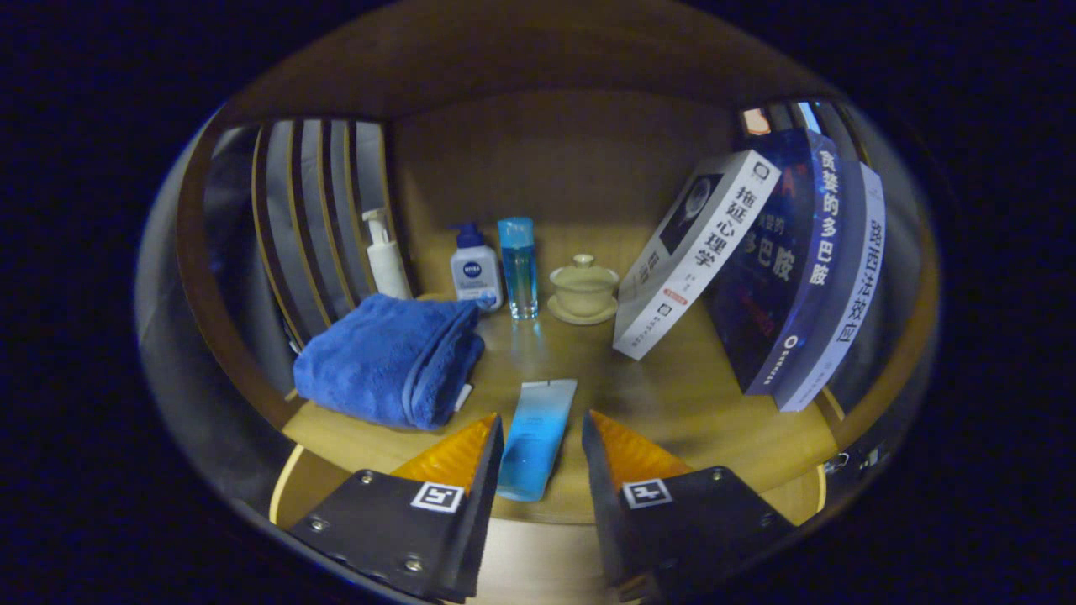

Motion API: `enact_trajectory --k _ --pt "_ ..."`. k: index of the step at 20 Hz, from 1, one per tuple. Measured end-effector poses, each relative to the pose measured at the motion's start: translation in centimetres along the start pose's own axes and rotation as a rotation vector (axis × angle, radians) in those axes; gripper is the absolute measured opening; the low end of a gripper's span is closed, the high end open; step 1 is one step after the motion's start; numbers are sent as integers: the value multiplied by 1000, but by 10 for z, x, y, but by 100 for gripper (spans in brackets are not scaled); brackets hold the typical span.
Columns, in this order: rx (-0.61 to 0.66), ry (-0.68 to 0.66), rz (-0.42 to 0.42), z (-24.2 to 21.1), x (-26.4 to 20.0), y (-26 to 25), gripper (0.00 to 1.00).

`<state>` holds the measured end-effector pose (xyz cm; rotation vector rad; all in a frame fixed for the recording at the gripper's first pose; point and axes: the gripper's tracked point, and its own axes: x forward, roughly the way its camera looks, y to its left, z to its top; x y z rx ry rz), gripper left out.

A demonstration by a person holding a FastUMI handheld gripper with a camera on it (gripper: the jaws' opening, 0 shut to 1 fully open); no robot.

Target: Pull open the drawer, take out the items inside it, and place them on the countertop above the cabinet.

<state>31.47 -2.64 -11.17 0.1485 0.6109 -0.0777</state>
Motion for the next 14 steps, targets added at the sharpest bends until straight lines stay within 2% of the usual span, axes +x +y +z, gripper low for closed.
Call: enact_trajectory --k 1,9,14 --pt "-1 -15 12 1 -8 0 57" --pt "5 -171 107 -26 -118 9 58" --pt "-80 -264 100 -67 -180 13 58"
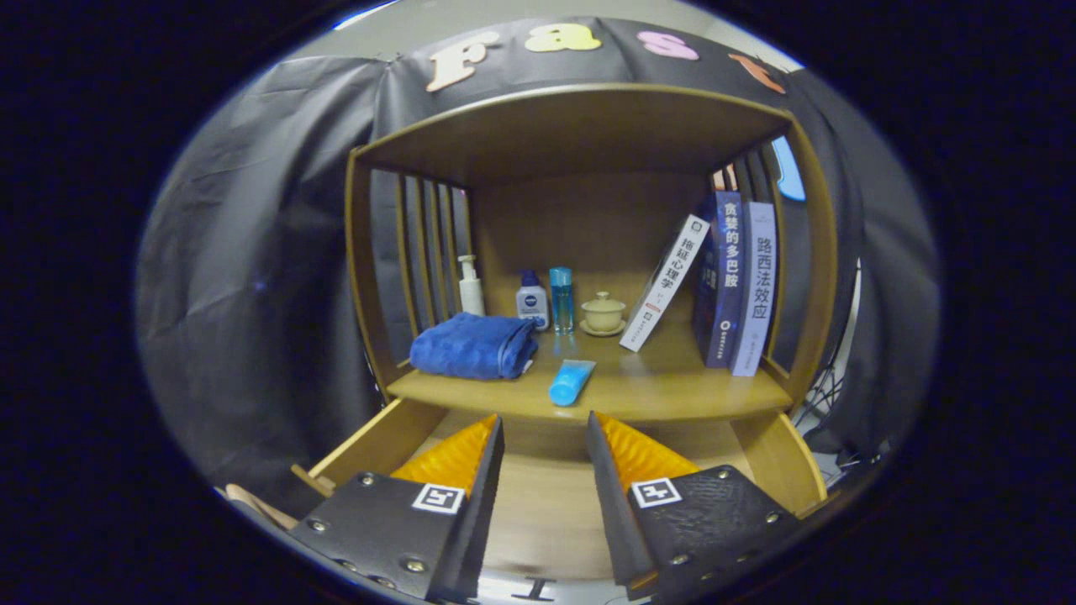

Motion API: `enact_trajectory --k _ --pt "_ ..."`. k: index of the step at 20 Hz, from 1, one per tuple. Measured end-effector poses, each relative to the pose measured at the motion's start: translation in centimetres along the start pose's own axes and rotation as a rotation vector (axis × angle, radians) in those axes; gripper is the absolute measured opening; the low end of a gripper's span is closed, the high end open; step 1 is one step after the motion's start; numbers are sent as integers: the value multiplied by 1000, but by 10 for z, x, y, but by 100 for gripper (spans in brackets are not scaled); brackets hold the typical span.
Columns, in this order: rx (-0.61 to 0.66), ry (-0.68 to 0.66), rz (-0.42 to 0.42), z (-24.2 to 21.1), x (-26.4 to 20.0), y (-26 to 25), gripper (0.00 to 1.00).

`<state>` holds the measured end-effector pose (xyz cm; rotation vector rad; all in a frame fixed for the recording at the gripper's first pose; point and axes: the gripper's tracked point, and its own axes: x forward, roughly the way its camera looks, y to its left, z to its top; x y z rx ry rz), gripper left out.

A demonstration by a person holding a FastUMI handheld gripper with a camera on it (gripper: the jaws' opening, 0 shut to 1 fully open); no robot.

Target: Pull open the drawer, take out the items inside it, and place them on the countertop above the cabinet.

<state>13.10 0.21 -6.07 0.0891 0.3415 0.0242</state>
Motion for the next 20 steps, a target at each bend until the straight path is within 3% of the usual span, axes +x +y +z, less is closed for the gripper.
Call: enact_trajectory --k 5,10,14,20 --pt "-41 -112 -48 -22 -63 11 58" --pt "-67 -178 -170 -56 -93 3 85" --pt "-142 -204 -223 -77 -94 3 100" --pt "-203 -125 -215 -109 -65 11 100"
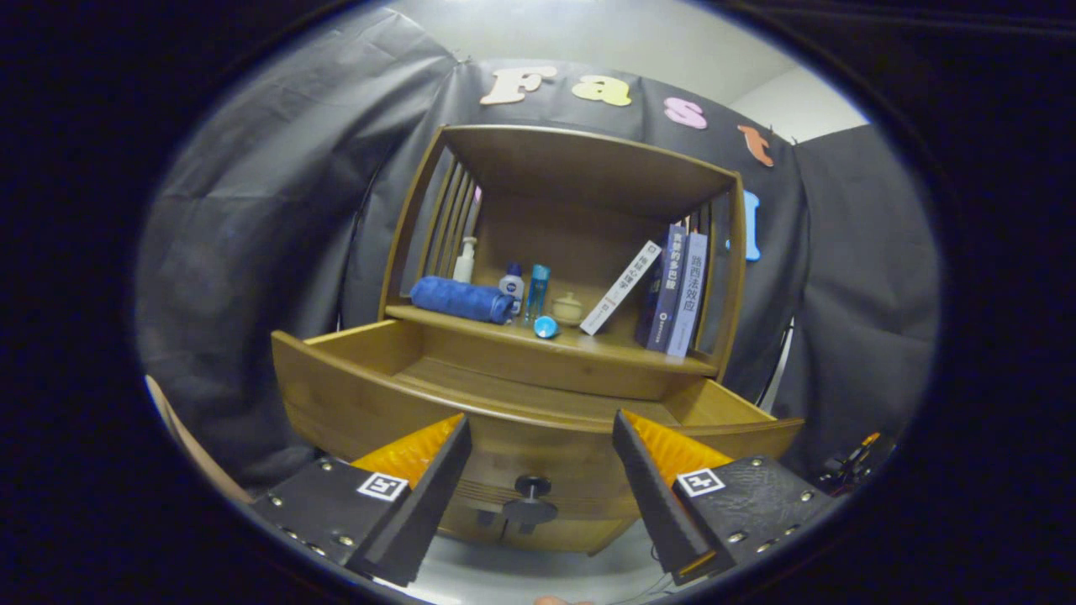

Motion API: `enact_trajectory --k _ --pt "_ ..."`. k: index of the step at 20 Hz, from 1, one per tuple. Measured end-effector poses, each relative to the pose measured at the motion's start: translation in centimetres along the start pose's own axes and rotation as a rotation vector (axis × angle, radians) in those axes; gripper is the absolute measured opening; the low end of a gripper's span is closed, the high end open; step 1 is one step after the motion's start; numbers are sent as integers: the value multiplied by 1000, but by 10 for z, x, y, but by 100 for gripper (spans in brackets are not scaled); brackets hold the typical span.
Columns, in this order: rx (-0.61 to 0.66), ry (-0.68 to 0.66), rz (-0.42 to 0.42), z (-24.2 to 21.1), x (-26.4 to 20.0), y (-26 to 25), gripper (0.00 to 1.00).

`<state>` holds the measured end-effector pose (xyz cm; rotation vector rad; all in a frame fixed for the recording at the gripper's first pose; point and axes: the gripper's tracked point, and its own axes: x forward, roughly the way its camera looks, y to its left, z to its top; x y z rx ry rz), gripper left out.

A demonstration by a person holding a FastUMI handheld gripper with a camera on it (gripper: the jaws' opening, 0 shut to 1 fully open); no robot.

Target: Pull open the drawer, take out the items inside it, and place them on the countertop above the cabinet.

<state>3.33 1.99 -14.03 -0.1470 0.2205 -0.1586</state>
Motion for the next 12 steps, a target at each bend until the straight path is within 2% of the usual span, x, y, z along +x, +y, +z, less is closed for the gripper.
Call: enact_trajectory --k 3,4,6,12 --pt "16 61 -29 -17 12 -2 100" --pt "23 17 -33 -9 11 -3 100" --pt "22 17 -36 -8 12 -1 97" --pt "29 31 -49 -7 30 3 98"
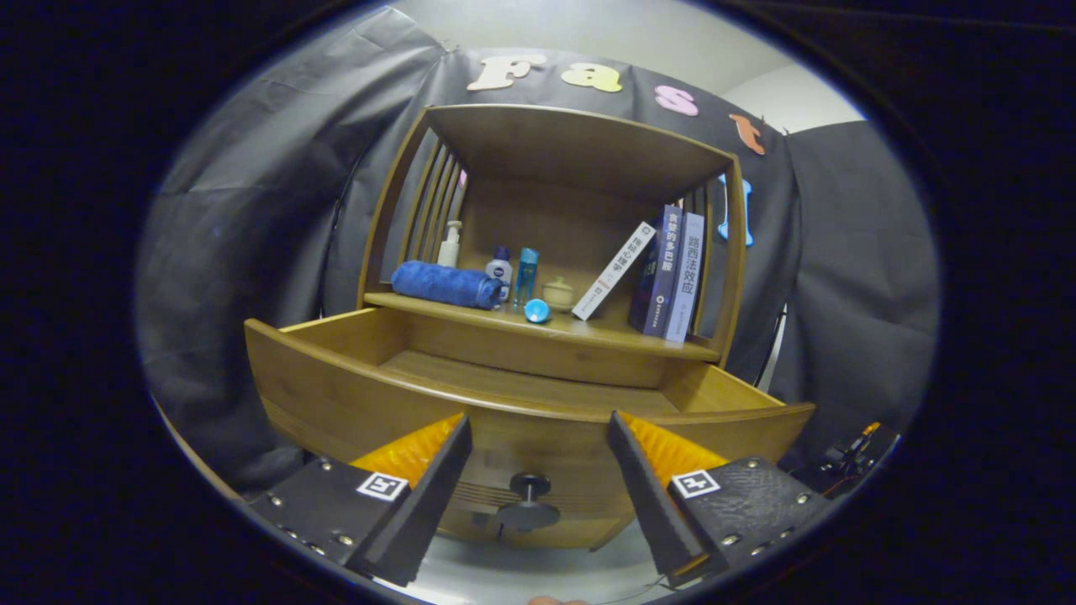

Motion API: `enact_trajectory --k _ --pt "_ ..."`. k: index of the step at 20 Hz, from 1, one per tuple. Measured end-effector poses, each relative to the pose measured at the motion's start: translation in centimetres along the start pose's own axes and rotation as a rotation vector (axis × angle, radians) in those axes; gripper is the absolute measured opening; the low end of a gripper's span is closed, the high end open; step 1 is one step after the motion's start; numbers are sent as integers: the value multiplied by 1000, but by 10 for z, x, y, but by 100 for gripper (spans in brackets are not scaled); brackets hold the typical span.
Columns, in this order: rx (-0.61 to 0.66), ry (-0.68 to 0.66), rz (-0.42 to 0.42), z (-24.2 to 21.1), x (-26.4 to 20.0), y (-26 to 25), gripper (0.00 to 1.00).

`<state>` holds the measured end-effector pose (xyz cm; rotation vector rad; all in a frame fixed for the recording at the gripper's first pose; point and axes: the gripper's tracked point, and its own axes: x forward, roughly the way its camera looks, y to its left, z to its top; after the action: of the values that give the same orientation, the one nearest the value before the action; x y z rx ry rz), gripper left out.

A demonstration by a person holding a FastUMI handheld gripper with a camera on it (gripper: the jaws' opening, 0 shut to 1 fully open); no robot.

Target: Pull open the drawer, take out the items inside it, and place them on the countertop above the cabinet.

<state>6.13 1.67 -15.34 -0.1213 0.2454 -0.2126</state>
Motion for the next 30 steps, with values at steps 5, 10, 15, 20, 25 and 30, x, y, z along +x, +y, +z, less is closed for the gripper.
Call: enact_trajectory --k 5,10,15,20,25,30 --pt "15 5 5 9 44 0 98" --pt "9 -20 -1 13 85 3 98" --pt "12 0 -5 13 119 5 99" --pt "18 7 -24 15 152 10 99" --pt "21 27 -16 15 170 13 99" --pt "-15 3 -18 15 169 12 99"
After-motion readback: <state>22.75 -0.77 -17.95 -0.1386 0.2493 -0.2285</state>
